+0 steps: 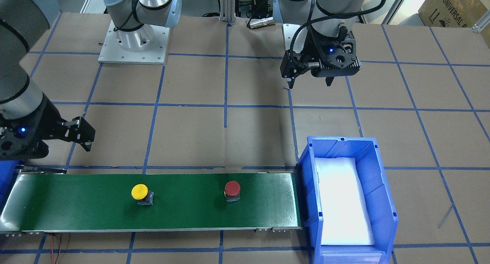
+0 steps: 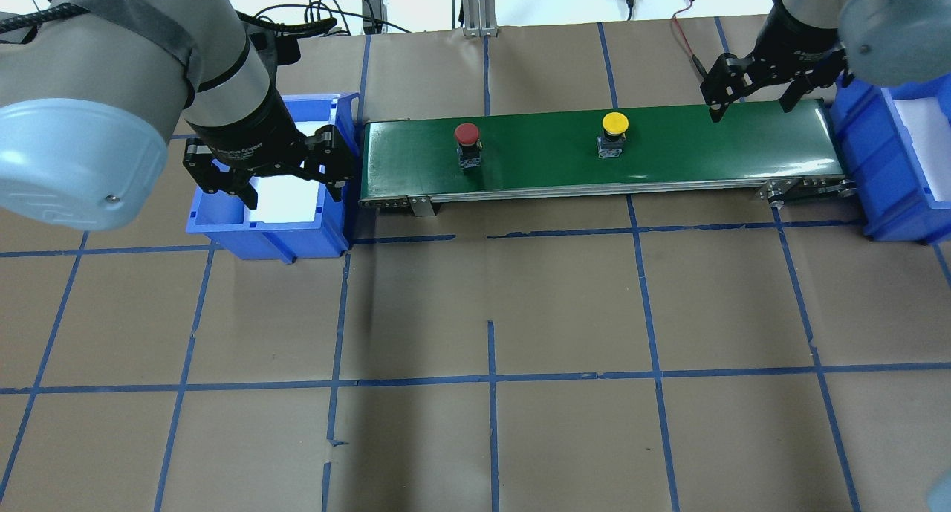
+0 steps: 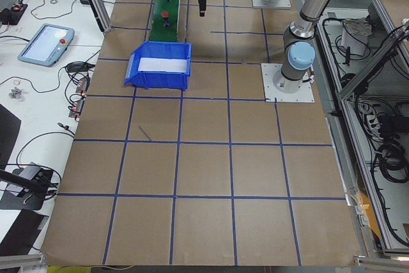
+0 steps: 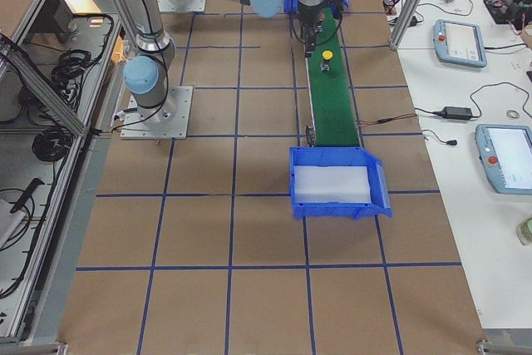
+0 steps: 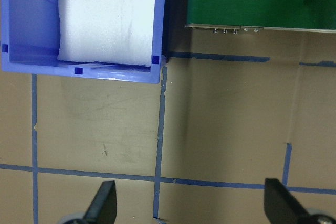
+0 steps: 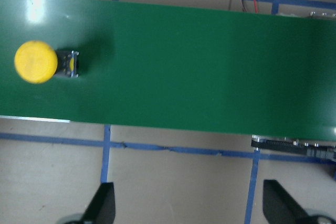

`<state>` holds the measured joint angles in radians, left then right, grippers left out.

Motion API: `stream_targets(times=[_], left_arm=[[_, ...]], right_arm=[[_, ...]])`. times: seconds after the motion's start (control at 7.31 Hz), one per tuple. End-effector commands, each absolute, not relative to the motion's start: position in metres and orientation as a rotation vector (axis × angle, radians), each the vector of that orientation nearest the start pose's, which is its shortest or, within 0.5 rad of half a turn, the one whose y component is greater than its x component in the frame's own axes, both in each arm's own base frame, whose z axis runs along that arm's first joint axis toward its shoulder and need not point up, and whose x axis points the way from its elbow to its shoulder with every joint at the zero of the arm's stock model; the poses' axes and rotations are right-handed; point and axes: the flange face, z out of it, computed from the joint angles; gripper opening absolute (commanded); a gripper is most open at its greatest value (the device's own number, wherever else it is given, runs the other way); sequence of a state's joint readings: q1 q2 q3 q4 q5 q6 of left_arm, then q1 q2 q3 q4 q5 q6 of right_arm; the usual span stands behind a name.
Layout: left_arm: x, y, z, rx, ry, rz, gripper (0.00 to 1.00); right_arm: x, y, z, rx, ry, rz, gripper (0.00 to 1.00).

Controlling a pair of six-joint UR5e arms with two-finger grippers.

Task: Transport two buttons from left to right
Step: 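Lower the right gripper onto the yellow button on the belt and grasp it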

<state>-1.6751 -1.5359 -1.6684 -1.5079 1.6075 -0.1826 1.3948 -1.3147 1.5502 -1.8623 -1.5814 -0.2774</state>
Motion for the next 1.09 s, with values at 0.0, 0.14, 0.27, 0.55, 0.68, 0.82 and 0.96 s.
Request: stream_targets(times=[0.0, 0.14, 0.27, 0.55, 0.68, 0.82, 0.96], left_arm=[[-0.179, -0.46, 0.462, -0.121, 3.102, -0.003, 1.0], [-0.179, -0.46, 0.461, -0.121, 3.102, -0.001, 1.0], [-0.178, -0.46, 0.461, -0.121, 3.098, -0.002, 1.0], [-0.177, -0.461, 0.462, -0.121, 3.089, -0.009, 1.0], [-0.177, -0.46, 0.462, -0.121, 3.089, -0.007, 1.0], [-0.177, -0.46, 0.462, -0.121, 3.089, -0.006, 1.0], [-0.177, -0.46, 0.462, -0.121, 3.089, -0.006, 1.0]], right_arm=[[0.013, -0.652, 0.325, -0.174, 3.158, -0.017, 1.0], [0.013, -0.656, 0.306, -0.177, 3.148, 0.026, 1.0], [0.013, -0.66, 0.296, -0.171, 3.141, 0.046, 1.0], [0.014, -0.66, 0.303, -0.058, 3.132, 0.019, 0.97], [0.017, -0.663, 0.309, -0.057, 3.091, -0.011, 0.99], [0.011, -0.669, 0.331, -0.047, 3.106, -0.071, 1.0], [0.011, -0.672, 0.342, -0.047, 3.111, -0.104, 1.0]])
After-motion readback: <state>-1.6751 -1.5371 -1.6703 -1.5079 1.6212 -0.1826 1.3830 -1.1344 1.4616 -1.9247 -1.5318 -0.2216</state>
